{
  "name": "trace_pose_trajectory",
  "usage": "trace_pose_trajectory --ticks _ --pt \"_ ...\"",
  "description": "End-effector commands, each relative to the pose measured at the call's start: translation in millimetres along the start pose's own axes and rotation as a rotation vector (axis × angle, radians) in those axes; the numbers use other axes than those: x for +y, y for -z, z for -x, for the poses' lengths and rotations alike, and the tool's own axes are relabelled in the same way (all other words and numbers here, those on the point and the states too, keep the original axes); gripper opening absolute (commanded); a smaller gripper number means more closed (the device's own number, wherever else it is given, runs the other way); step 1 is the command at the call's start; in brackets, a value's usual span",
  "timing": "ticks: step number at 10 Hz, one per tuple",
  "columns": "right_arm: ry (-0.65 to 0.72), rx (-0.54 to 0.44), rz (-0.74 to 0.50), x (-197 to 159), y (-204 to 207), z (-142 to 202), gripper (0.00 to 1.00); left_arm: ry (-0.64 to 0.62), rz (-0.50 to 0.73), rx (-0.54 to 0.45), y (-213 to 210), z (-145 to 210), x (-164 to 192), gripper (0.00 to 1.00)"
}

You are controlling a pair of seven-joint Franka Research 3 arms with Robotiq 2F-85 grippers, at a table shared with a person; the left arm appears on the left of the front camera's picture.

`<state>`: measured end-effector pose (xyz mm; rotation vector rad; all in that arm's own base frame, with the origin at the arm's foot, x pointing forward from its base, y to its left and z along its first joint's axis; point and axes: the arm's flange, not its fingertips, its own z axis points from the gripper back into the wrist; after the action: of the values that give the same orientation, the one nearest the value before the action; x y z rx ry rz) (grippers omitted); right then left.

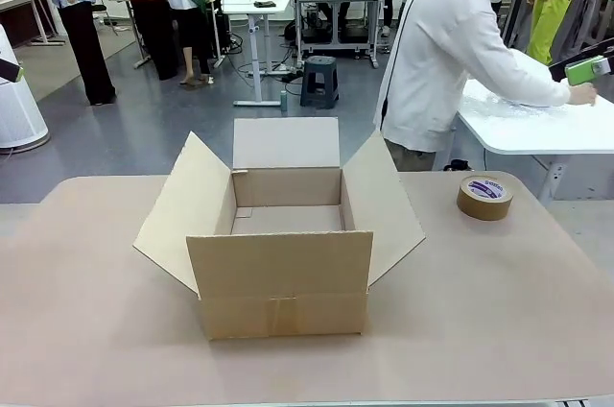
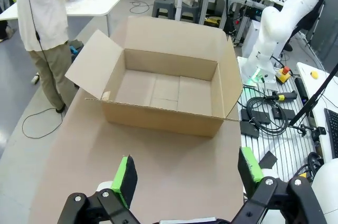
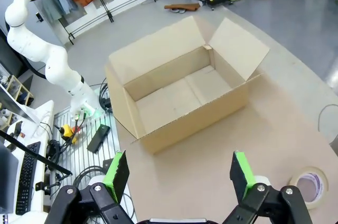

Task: Wrap the clocks to prevent damage.
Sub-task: Open the side flaps of the Package Box.

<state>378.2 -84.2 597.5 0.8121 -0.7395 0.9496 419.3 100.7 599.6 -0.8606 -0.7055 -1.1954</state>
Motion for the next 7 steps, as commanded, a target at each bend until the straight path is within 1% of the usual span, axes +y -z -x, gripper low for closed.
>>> trace_pose_trajectory --ticks 1,3,4,5,6,7 --pt "-0.012 -0.026 -0.011 -2.5 0.8 -1.0 1.0 0.011 0.008 -0.01 -3.5 -1.8 0.7 1.0" --pt "-0.012 -0.026 -0.011 -2.5 0.8 -1.0 1.0 0.011 0.008 -0.01 -3.5 -1.8 0.7 1.0" --pt "0.0 0.0 0.0 0.1 -0.2 0.0 0.92 0.0 0.0 0.0 -0.1 0.0 0.0 0.93" --pt "-0.014 0.003 0.038 12.0 -12.2 3.3 0.42 0.002 0.01 -0.002 -3.1 -0.2 -0.7 0.41" --pt "-0.017 0.022 0.07 19.0 -18.1 4.8 0.34 -0.003 0.01 0.004 -4.4 -2.1 -0.4 0.33" --pt "-0.029 0.043 0.094 23.9 -21.0 4.9 0.0 -0.013 0.015 0.015 -5.5 -1.0 -1.1 0.0"
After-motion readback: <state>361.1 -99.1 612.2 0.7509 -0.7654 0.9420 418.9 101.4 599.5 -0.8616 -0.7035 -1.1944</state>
